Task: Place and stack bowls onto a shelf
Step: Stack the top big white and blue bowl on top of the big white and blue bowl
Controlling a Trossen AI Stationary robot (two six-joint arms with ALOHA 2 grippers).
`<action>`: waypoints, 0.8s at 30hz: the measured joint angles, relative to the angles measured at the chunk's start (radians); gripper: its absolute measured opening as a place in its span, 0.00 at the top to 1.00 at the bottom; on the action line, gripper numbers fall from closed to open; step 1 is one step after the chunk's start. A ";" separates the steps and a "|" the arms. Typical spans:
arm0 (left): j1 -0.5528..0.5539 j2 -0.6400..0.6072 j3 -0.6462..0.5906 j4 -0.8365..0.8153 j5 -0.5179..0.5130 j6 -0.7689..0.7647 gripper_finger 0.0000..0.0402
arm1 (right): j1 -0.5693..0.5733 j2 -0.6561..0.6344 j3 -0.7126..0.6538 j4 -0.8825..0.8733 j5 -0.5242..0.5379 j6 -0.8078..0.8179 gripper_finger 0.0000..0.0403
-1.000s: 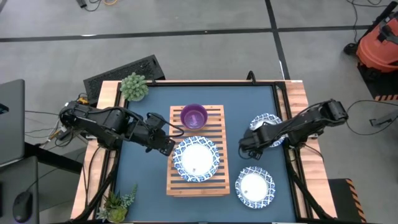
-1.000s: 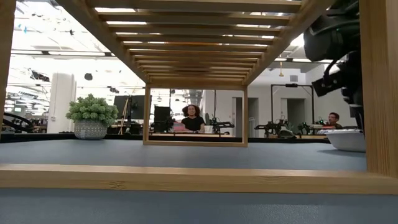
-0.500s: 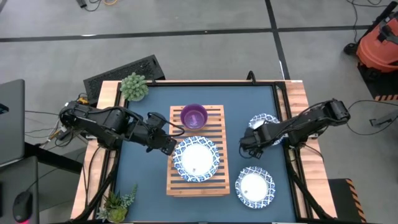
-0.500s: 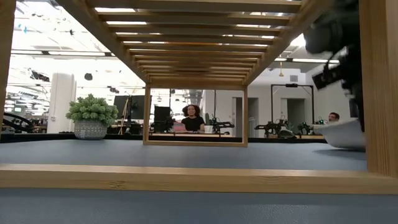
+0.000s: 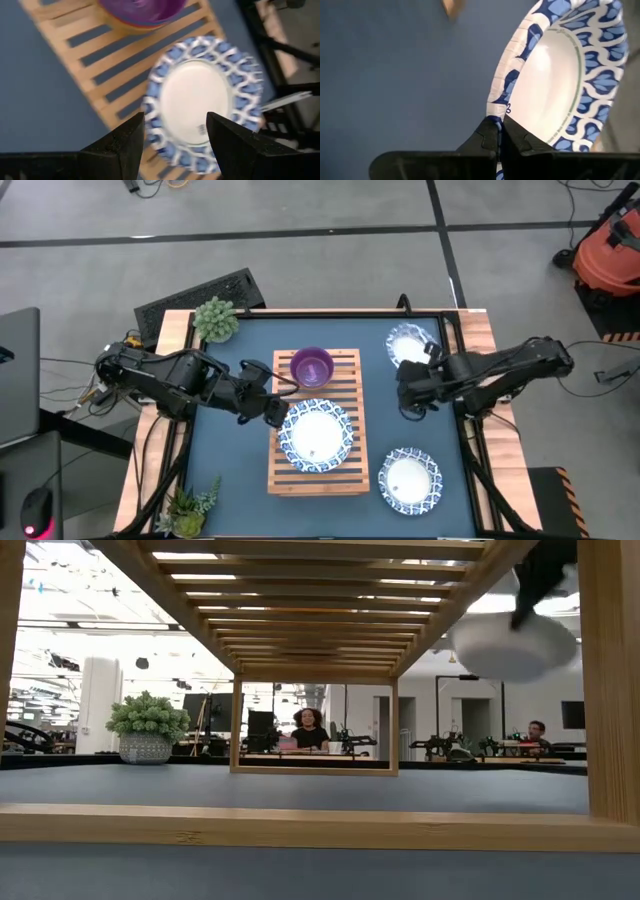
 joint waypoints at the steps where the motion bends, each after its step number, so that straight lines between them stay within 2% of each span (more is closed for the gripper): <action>1: 0.000 0.000 0.000 0.022 0.000 0.000 0.51 | 0.014 0.000 0.037 0.001 0.021 -0.050 0.95; 7: 0.011 0.000 0.000 0.212 0.004 -0.001 0.51 | 0.130 0.013 0.215 0.014 0.192 -0.295 0.95; 15: 0.047 0.000 0.000 0.527 -0.043 0.029 0.51 | 0.283 0.015 0.286 0.196 0.244 -0.658 0.95; 19: 0.087 0.000 0.000 0.567 -0.086 0.021 0.51 | 0.312 0.026 0.288 0.287 0.273 -0.785 0.95; 24: 0.150 0.000 0.000 0.579 -0.106 0.006 0.51 | 0.312 0.056 0.287 0.324 0.280 -0.813 0.94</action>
